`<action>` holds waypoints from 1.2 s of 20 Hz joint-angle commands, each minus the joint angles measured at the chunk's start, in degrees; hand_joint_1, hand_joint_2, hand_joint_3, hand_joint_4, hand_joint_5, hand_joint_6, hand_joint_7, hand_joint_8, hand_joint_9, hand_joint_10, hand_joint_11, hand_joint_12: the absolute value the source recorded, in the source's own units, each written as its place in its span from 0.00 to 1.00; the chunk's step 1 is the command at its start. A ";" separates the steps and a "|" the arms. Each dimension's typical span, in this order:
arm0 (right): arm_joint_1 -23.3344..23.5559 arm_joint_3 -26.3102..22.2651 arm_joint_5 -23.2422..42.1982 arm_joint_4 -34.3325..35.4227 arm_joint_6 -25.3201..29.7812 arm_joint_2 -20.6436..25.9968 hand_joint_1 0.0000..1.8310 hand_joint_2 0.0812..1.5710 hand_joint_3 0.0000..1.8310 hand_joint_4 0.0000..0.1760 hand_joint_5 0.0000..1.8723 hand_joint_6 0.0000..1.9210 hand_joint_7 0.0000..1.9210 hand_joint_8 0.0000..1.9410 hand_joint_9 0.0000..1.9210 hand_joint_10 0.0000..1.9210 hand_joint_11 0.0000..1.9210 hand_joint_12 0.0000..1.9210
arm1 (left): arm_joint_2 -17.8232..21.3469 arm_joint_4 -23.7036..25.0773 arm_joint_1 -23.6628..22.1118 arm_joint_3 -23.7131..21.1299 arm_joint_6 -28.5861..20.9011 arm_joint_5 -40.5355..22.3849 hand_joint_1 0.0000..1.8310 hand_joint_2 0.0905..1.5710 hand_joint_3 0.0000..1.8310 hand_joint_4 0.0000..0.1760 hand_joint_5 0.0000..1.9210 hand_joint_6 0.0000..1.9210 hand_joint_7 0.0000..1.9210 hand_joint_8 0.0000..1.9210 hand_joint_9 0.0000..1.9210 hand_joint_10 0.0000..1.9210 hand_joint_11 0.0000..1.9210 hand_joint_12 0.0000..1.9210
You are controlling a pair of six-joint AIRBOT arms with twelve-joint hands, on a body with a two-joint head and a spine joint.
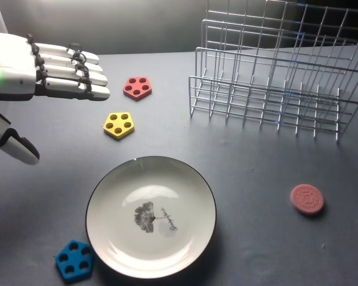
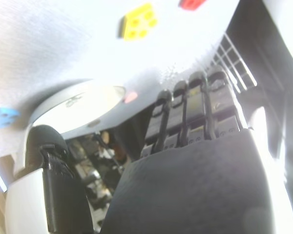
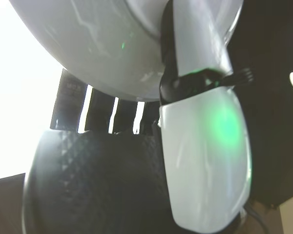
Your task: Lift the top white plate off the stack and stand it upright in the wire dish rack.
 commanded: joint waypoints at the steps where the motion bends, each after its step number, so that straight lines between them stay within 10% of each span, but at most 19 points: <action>1: 1.39 -0.02 4.18 -1.47 -0.51 0.60 0.81 0.69 0.00 0.00 0.46 0.59 0.49 0.38 0.53 0.43 0.47 0.74 | 0.49 -5.31 -1.45 -0.09 0.05 -2.19 0.17 0.60 0.00 0.00 0.00 0.00 0.00 0.00 0.00 0.00 0.00 0.00; 6: 4.79 -0.91 3.38 5.22 -12.09 0.60 0.81 0.71 0.00 0.00 0.41 0.63 0.44 0.46 0.50 0.50 0.42 0.80 | 0.48 -5.31 -1.47 -0.35 0.11 -1.99 0.20 0.60 0.00 0.00 0.00 0.00 0.00 0.00 0.00 0.00 0.00 0.00; 9: 6.77 -0.72 2.48 13.75 -20.90 1.16 0.82 0.64 0.00 0.00 0.52 0.52 0.60 0.23 0.63 0.29 0.54 0.66 | 0.48 -5.30 -1.50 -0.40 0.12 -2.01 0.20 0.60 0.00 0.00 0.00 0.00 0.00 0.00 0.00 0.00 0.00 0.00; 12: 6.77 -0.62 2.01 15.91 -23.82 0.88 0.82 0.64 0.00 0.00 0.52 0.52 0.58 0.26 0.63 0.28 0.54 0.65 | 0.48 -5.25 -1.52 -0.50 0.12 -2.00 0.19 0.59 0.00 0.00 0.00 0.00 0.00 0.00 0.00 0.00 0.00 0.00; 19: 6.78 -2.38 2.08 15.91 -28.26 0.48 0.81 0.72 0.00 0.00 0.40 0.68 0.41 0.50 0.46 0.53 0.41 0.82 | 0.48 -5.21 -1.52 -0.85 0.23 -2.11 0.19 0.59 0.00 0.00 0.00 0.00 0.00 0.00 0.00 0.00 0.00 0.00; 20: 6.79 -2.72 2.08 15.91 -28.62 0.44 0.82 0.66 0.00 0.00 0.49 0.56 0.55 0.32 0.58 0.36 0.51 0.70 | 0.48 -5.21 -1.52 -0.93 0.23 -2.13 0.19 0.59 0.00 0.00 0.00 0.00 0.00 0.00 0.00 0.00 0.00 0.00; 24: 6.79 -3.34 2.09 16.34 -29.17 0.33 0.82 0.64 0.00 0.00 0.54 0.48 0.58 0.26 0.63 0.28 0.53 0.67 | 0.48 -5.22 -1.55 -1.01 0.24 -2.31 0.22 0.59 0.00 0.00 0.00 0.00 0.00 0.00 0.00 0.00 0.01 0.00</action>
